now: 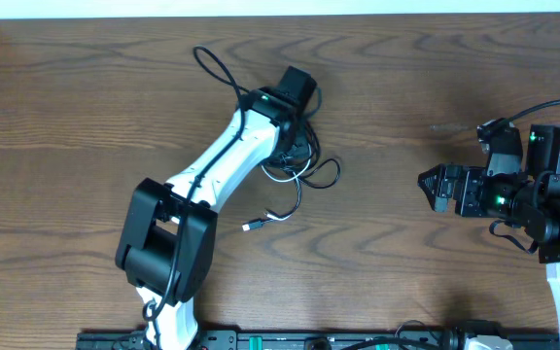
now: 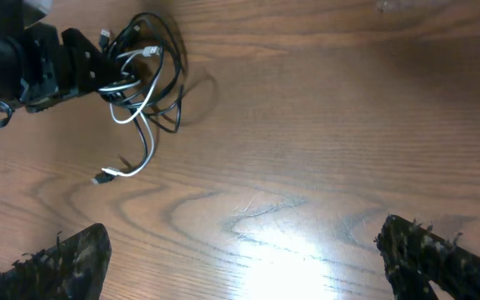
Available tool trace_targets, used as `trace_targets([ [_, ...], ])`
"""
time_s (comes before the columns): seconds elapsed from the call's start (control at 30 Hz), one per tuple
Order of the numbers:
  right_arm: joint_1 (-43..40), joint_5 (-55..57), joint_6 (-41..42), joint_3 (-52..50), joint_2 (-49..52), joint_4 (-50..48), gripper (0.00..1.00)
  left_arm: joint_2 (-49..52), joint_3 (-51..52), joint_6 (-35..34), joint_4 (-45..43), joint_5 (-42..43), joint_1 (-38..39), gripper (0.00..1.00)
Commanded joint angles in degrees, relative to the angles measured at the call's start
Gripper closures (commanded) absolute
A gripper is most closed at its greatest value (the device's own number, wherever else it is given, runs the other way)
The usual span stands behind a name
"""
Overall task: Untangle cables
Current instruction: 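Lower the left gripper and grasp the cable bundle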
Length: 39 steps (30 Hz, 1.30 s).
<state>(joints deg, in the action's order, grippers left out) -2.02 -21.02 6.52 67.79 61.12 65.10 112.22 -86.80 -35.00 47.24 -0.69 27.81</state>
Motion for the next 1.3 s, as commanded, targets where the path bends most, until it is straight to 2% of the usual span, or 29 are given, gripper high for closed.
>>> trace_targets([
  [0.0, -0.13, 0.07, -0.17, 0.22, 0.02, -0.52, 0.01, 0.90, 0.35, -3.74, 0.42, -2.78, -2.95, 0.36],
  [0.1, -0.13, 0.07, -0.17, 0.22, 0.04, -0.61, 0.01, 0.90, 0.35, -3.93, -0.74, -2.78, -4.50, 0.36],
  [0.3, -0.13, 0.07, -0.17, 0.17, 1.16, -0.52, 0.01, 0.96, 0.35, -9.77, -4.59, -3.69, -5.95, 0.36],
  [0.57, -0.13, 0.07, -0.20, -0.04, 2.84, 0.31, 0.01, 3.45, 0.35, -10.75, -4.87, -3.65, -5.86, 0.36],
  [0.73, -0.13, 0.04, -0.20, -0.04, 3.43, 0.33, 0.01, 5.51, 0.35, -10.45, -3.82, -0.28, -5.88, 0.45],
  [0.8, -0.13, 0.04, -0.20, -0.04, 3.61, 0.48, 0.01, 5.68, 0.35, -7.82, -3.52, 4.20, -5.88, 0.57],
  [0.83, -0.13, 0.07, -0.20, -0.04, 3.63, 0.57, 0.01, 5.66, 0.35, -5.33, -3.39, 7.58, -5.88, 0.67],
  [0.87, -0.13, 0.07, -0.20, -0.04, 3.67, 0.72, 0.01, 5.66, 0.35, -3.67, -3.23, 10.10, -5.88, 0.69],
  [1.03, -0.13, 0.04, -0.22, -0.04, 3.67, 1.44, 0.01, 5.66, 0.35, 6.82, -1.31, 21.22, -5.73, 0.72],
  [1.27, -0.13, -0.02, -1.42, -0.11, 3.78, 4.83, 0.02, 5.66, 0.35, 17.18, 1.55, 30.38, -4.33, 0.76],
])
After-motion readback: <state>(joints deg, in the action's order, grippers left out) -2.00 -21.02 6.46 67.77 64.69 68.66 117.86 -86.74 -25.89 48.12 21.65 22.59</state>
